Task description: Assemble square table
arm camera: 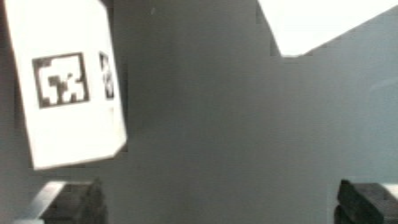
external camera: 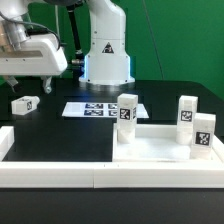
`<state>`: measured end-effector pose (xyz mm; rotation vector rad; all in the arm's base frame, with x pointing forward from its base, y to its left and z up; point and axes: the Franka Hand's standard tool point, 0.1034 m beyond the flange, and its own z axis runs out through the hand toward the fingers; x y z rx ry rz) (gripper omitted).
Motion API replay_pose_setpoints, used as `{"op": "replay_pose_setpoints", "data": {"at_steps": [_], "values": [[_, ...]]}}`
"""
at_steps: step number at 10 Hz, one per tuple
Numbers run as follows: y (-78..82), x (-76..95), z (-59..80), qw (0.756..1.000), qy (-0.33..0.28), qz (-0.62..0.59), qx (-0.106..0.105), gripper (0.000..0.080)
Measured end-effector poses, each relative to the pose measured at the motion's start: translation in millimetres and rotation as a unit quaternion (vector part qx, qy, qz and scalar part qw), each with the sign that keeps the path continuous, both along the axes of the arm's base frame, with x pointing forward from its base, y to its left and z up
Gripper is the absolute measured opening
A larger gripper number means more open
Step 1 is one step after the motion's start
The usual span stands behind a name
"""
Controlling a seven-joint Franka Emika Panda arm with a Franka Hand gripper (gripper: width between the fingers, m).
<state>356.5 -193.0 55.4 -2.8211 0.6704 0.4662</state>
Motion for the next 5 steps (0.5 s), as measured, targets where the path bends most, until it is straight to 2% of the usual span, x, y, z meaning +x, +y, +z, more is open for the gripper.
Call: {"op": "replay_pose_setpoints", "data": {"at_steps": [1,2,4,5], "values": [[-2.2,-5.8,-2.3,0.999,0.034,0.010,0.026,0.0649],[-15.0,-15.5,-9.1,0.996,0.073,0.010,0.043,0.0649],[-28.7,-31.6,-14.7,0.987,0.146,0.024,0.068,0.0649],[-29.9,-33.5,-15.9,0.983,0.165,0.019,0.078,0.0649]]}}
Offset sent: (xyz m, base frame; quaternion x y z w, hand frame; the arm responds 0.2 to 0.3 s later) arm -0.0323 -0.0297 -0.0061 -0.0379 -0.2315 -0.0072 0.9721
